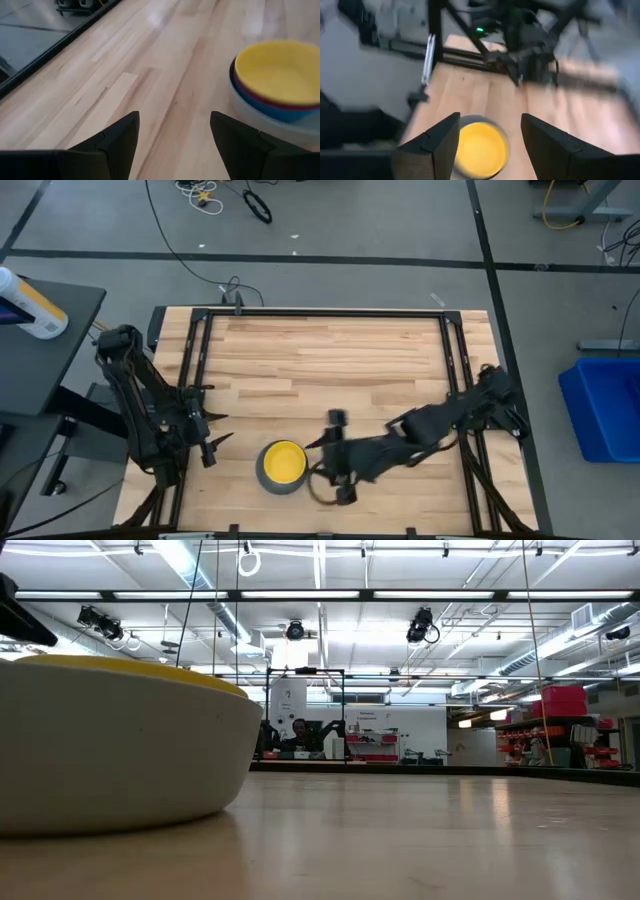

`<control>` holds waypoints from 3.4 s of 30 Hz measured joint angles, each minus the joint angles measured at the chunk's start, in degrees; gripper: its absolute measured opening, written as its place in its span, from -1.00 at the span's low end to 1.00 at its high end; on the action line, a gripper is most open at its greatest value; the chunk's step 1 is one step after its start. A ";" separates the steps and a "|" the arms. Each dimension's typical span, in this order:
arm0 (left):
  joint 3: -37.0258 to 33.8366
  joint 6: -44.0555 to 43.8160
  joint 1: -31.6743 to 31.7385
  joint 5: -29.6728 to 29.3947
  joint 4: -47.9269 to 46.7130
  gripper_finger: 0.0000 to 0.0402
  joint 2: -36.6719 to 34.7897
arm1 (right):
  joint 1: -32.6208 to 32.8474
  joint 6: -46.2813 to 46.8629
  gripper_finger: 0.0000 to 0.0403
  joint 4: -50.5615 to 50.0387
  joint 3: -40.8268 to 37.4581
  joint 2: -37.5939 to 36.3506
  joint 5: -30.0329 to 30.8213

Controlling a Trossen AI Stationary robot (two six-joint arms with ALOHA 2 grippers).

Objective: Nest bowls inside each other
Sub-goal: Return to Home Position

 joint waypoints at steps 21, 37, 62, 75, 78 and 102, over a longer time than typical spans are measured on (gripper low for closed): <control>-18.77 -2.79 -32.55 -23.31 20.80 0.25 -15.28 | 13.94 1.88 0.00 34.92 -76.60 -72.37 -24.71; -27.58 3.95 -30.60 -28.35 29.57 0.25 -16.14 | 19.02 -4.44 0.07 39.04 -111.14 -107.28 -30.82; -18.31 94.34 35.12 40.85 98.96 0.25 -12.41 | 18.60 -1.61 0.08 42.86 -113.46 -108.15 -26.80; -18.59 101.63 60.69 63.35 80.74 0.26 -37.99 | 18.60 0.36 0.01 41.87 -113.46 -108.13 -30.27; -23.04 101.16 59.56 62.72 77.84 0.25 -51.03 | 18.60 0.27 -0.01 41.55 -113.46 -108.13 -30.28; -38.75 96.73 55.00 59.03 70.72 0.26 -73.13 | 16.95 -5.35 0.05 39.67 -112.96 -108.23 -26.36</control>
